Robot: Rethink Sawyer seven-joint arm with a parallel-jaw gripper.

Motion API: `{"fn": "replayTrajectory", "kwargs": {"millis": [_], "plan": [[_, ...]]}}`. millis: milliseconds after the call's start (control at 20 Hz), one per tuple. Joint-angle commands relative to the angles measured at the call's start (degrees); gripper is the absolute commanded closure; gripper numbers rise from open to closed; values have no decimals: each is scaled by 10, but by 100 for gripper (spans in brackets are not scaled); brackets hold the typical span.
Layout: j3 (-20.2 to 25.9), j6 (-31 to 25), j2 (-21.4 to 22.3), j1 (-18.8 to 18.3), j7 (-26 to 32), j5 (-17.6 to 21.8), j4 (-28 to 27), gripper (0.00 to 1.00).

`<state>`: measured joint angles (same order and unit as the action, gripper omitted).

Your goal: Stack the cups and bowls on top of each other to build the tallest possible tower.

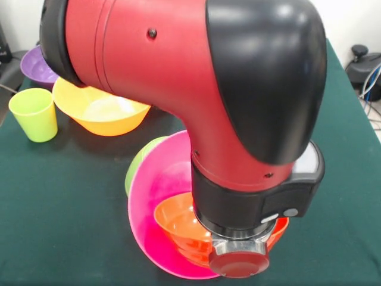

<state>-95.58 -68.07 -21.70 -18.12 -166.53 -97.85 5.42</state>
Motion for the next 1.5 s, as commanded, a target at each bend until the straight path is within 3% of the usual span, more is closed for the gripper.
{"fn": "replayTrajectory", "kwargs": {"millis": [50,300,700,1150,1500], "plan": [[-5,-51,-8,8,51,26,-13,100],[-21,-63,-5,5,42,9,-18,100],[-24,-111,13,22,4,24,-7,100],[-68,-141,32,19,-12,0,-15,100],[-36,-146,39,44,-22,53,14,100]]}}
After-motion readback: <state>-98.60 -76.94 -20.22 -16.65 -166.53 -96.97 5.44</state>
